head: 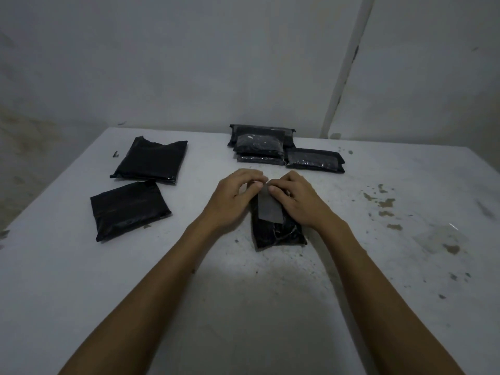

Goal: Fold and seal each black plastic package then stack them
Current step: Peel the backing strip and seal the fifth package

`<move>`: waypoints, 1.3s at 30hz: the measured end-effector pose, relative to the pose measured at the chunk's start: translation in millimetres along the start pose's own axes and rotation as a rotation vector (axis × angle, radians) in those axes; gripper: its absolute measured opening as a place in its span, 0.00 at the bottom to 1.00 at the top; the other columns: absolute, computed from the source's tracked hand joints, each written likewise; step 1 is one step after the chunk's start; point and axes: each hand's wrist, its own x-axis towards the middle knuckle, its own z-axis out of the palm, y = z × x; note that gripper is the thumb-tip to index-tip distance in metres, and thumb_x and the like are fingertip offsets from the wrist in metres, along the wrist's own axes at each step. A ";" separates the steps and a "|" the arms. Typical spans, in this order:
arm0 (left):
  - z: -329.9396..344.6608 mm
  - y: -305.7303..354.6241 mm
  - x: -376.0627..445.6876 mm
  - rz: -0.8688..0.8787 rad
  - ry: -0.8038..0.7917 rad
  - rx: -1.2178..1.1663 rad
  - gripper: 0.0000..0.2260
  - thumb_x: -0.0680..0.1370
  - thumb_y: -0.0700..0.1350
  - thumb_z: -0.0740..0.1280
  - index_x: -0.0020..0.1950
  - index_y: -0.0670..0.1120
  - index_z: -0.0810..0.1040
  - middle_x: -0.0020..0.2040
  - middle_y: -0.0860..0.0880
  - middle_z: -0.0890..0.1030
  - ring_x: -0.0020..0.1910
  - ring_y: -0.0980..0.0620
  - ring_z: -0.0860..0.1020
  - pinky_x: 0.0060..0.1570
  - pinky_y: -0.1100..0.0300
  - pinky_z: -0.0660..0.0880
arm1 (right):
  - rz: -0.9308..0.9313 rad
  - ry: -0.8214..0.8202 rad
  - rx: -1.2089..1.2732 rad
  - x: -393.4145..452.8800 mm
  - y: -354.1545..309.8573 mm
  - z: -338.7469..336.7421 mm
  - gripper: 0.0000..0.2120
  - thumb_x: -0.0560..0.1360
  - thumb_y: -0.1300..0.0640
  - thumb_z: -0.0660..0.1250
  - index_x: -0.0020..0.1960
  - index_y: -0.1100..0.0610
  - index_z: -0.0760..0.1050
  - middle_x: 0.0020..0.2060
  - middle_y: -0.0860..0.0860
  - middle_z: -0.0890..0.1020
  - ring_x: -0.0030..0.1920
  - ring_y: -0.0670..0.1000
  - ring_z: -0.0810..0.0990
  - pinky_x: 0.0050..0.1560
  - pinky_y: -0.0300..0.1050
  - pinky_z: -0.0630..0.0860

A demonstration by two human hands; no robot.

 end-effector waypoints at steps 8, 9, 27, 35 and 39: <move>12.2 -10.8 -12.0 -0.005 -0.087 -0.030 0.17 0.82 0.45 0.70 0.71 0.47 0.79 0.67 0.54 0.80 0.66 0.62 0.76 0.68 0.63 0.73 | 0.023 0.014 0.066 -2.4 5.5 7.4 0.17 0.86 0.48 0.57 0.65 0.50 0.81 0.50 0.51 0.74 0.55 0.52 0.73 0.61 0.52 0.72; 13.3 -11.4 -13.5 -0.007 -0.085 -0.034 0.18 0.82 0.46 0.70 0.72 0.47 0.78 0.68 0.54 0.79 0.66 0.63 0.75 0.67 0.66 0.72 | 0.026 0.016 0.073 -3.5 5.6 8.2 0.17 0.86 0.48 0.57 0.65 0.50 0.81 0.51 0.51 0.74 0.55 0.52 0.73 0.61 0.51 0.71; 14.9 -9.8 -29.7 -0.020 -0.228 0.207 0.49 0.69 0.76 0.66 0.84 0.57 0.57 0.83 0.59 0.59 0.80 0.55 0.61 0.78 0.33 0.52 | 0.036 0.066 0.145 -10.7 10.5 17.3 0.17 0.86 0.50 0.57 0.69 0.51 0.79 0.54 0.51 0.74 0.57 0.52 0.72 0.62 0.47 0.68; 15.2 -6.2 -31.9 -0.019 -0.237 0.244 0.51 0.67 0.76 0.67 0.84 0.56 0.55 0.83 0.58 0.57 0.80 0.56 0.59 0.80 0.36 0.49 | 0.068 -0.131 0.187 -27.8 8.3 1.5 0.39 0.76 0.35 0.69 0.81 0.49 0.62 0.70 0.46 0.67 0.71 0.47 0.66 0.72 0.46 0.66; 14.7 -8.4 -31.4 -0.015 -0.257 0.280 0.53 0.66 0.77 0.68 0.84 0.56 0.53 0.84 0.57 0.56 0.81 0.56 0.56 0.80 0.36 0.48 | 0.052 -0.226 0.238 -38.6 11.8 -9.7 0.47 0.70 0.33 0.75 0.82 0.45 0.58 0.79 0.44 0.61 0.76 0.46 0.63 0.73 0.42 0.65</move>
